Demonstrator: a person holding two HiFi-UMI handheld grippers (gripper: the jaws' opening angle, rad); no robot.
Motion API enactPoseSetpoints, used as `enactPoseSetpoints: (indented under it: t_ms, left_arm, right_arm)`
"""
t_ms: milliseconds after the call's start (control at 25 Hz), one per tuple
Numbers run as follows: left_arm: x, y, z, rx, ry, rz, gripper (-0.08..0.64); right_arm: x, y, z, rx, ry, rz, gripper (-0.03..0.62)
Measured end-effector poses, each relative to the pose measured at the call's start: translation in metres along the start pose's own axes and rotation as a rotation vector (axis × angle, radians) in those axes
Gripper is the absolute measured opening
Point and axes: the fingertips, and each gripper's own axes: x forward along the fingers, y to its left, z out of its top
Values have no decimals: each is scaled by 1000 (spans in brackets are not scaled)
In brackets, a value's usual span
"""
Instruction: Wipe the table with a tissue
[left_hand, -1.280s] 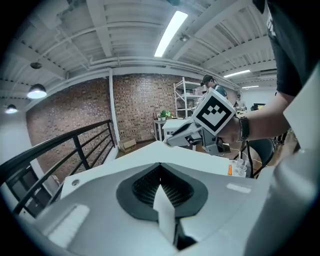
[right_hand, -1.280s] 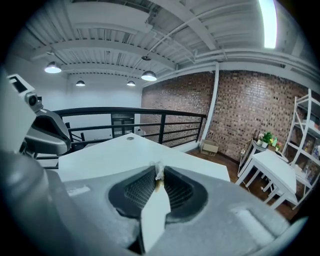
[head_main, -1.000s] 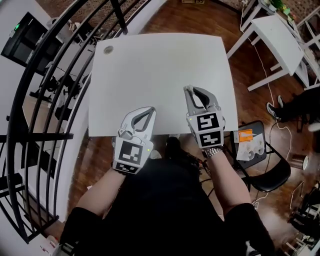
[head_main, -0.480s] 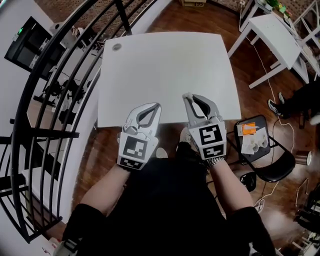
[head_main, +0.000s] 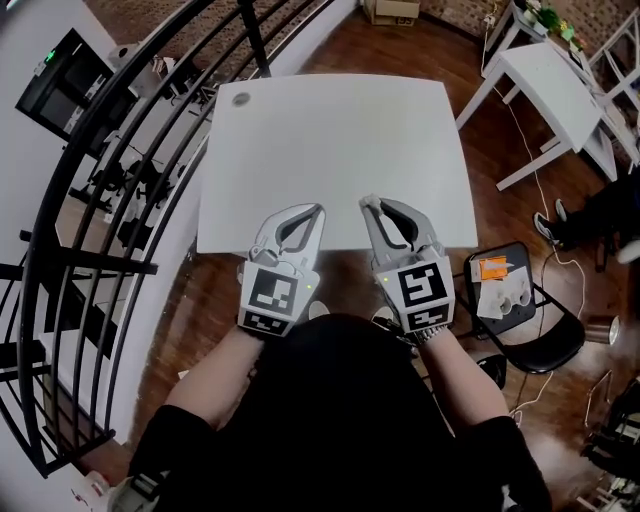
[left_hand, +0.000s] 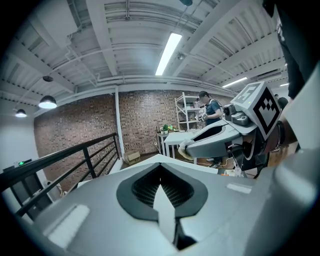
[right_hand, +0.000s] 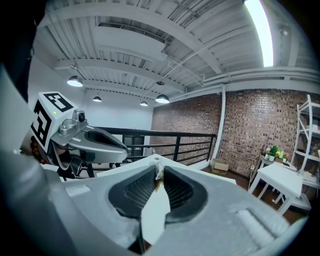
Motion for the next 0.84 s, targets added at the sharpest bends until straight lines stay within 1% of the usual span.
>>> enactPoseSetpoints:
  t_ms: [160,440,840]
  left_arm:
    - [4,-3,5,-16,-10,20,17]
    - [7,-4,9,-20,-9,40,17]
    - [7,-4,10,-16,-11,51,17]
  right_arm:
    - [-5,-3,6,-19,-13,20,43]
    - [-8,-5,13,-32,-33,43,43]
    - [-11,-6,13,-37,-40,45,43]
